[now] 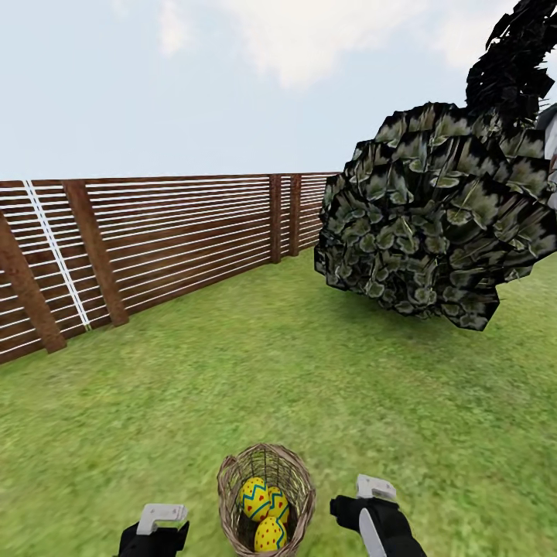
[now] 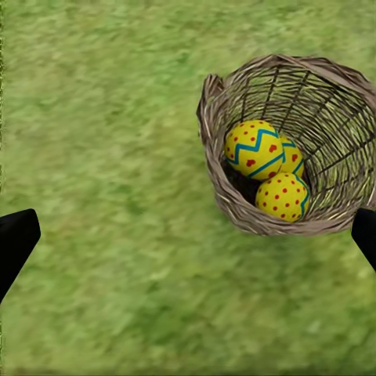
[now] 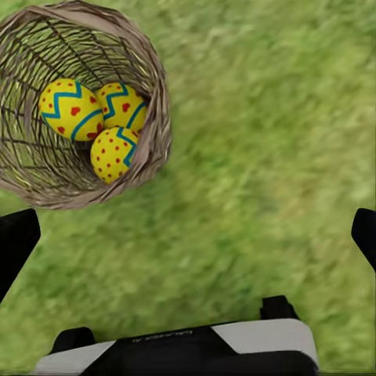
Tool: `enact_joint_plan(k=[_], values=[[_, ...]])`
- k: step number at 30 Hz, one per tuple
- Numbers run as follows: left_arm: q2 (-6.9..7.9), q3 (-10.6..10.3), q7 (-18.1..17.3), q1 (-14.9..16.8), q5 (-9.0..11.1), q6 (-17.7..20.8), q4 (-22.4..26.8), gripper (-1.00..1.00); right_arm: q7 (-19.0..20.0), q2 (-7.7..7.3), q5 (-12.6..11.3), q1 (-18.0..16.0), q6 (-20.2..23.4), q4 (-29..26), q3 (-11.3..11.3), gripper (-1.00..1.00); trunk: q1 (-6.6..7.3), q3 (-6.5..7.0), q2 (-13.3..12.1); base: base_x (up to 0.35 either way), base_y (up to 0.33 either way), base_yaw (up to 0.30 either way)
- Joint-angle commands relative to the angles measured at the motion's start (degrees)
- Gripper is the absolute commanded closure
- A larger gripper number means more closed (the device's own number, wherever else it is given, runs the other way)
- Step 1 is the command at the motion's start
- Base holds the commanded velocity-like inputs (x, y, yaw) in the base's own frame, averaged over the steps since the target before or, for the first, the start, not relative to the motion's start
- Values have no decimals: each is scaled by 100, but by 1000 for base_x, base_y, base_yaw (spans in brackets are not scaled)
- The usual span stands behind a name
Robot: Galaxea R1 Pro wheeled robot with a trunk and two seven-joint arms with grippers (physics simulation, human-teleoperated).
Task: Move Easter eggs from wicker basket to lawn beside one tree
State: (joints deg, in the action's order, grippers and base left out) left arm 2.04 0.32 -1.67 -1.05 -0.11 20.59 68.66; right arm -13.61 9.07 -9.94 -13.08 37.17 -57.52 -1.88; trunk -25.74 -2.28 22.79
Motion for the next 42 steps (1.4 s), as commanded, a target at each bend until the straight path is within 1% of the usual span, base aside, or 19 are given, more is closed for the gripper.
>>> enact_joint_plan(k=[1,5,11,14,18,21,22,24,25,28,31,36,42], values=[[9,7,-18,-5,0,34,42,-100,-45,5,-60,-131,15,218,-6,-100,-4,-12,13,0,0,0],[24,10,-18,-15,-10,33,242,-100,-45,-4,-62,-296,-7,545,-11,-100,-4,-12,13,0,0,0],[31,14,-11,-28,-17,100,574,-100,-43,-3,-69,-371,-30,680,-11,-100,-4,-12,13,0,3,0],[32,19,-11,-32,-16,119,632,-100,-34,-8,-69,-375,-49,696,-20,-100,-4,-12,13,0,91,0],[33,26,-2,-34,-16,127,656,-100,-17,-17,-70,-376,-177,709,-26,-100,-4,-12,13,0,157,0],[49,32,9,-34,-18,124,655,-100,-2,-17,-70,-374,-385,716,-16,-100,-4,-12,13,0,68,0],[83,32,10,-35,-17,126,653,-100,-10,-10,-67,-373,-517,719,-3,-100,-4,-12,13,0,95,0],[137,31,8,-35,-17,127,652,-100,-20,-4,-66,-372,-622,721,12,-100,-4,-12,13,0,147,0],[188,31,5,-35,-11,129,651,-100,-25,0,-68,-371,-689,723,21,-100,-4,-12,13,0,208,0],[242,31,5,-30,-17,126,639,-100,-32,0,-69,-374,-759,724,18,-100,-4,-12,13,0,239,0],[264,30,7,-28,-21,112,624,-100,-33,-1,-69,-375,-784,726,7,-100,-4,-12,13,0,268,0],[275,30,8,-27,-23,96,617,-100,-29,-2,-70,-377,-800,832,-4,-100,-4,-12,13,0,200,0],[278,26,4,-27,-29,76,608,-100,-39,-9,-70,-382,-813,1021,-13,-100,-4,-12,13,46,46,0]])
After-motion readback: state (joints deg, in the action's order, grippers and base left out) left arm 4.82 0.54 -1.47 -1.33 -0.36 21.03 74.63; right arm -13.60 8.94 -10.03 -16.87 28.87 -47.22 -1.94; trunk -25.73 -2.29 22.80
